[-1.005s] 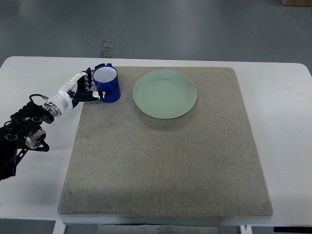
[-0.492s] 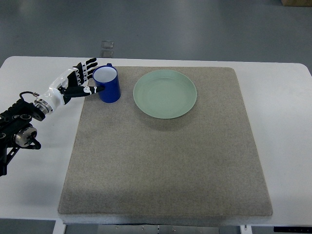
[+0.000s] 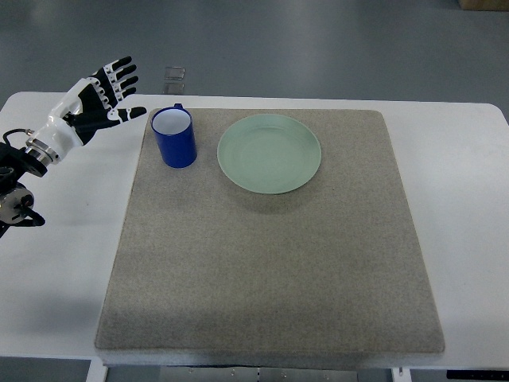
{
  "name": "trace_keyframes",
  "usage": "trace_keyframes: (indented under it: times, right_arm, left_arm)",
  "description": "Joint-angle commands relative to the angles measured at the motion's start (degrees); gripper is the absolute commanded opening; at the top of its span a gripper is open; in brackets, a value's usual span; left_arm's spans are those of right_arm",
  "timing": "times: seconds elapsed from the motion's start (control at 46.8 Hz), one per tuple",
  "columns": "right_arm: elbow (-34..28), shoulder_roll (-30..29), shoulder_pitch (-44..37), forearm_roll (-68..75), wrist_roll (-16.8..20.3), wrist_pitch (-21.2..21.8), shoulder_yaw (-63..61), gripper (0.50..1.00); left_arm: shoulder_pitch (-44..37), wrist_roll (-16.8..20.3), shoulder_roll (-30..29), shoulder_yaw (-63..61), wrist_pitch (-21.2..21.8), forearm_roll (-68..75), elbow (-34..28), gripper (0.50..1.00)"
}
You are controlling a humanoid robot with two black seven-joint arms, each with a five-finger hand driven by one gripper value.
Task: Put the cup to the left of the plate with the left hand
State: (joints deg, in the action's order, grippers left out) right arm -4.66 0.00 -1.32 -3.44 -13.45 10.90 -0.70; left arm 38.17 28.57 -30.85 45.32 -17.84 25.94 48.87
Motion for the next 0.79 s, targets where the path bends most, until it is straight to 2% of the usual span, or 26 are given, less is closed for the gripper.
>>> trace_keyframes:
  times: [0.0, 0.107, 0.257, 0.385, 0.47, 0.62, 0.77]
  right_arm:
    - [0.00, 0.00, 0.00, -0.08, 0.00, 0.00, 0.00, 0.932]
    - [0.00, 0.00, 0.00, 0.01, 0.00, 0.00, 0.00, 0.932]
    - [0.00, 0.00, 0.00, 0.01, 0.00, 0.00, 0.00, 0.932]
    - [0.00, 0.00, 0.00, 0.01, 0.00, 0.00, 0.00, 0.932]
    - [0.00, 0.00, 0.00, 0.01, 0.00, 0.00, 0.00, 0.932]
    - [0.00, 0.00, 0.00, 0.01, 0.00, 0.00, 0.00, 0.932]
    - [0.00, 0.00, 0.00, 0.01, 0.00, 0.00, 0.00, 0.932]
  left_arm:
    - [1.90, -0.09, 0.26, 1.70, 0.44, -1.94, -0.09, 0.994]
    - [4.63, -0.27, 0.96, 1.97, 1.67, -4.49, -0.71, 0.994]
    - [8.41, -0.88, 1.75, 1.88, 6.76, -11.34, -1.93, 0.986]
    - [10.52, -1.67, 5.44, 1.79, 10.72, -15.82, -4.04, 0.977]
    - [11.57, -3.69, 7.81, 1.88, 12.83, -17.41, -5.63, 0.971]
    - [11.58, -7.12, 11.86, 1.79, 15.03, -18.99, -7.74, 0.962]
    - [11.49, -7.47, 13.09, 1.79, 15.47, -19.08, -8.88, 0.971]
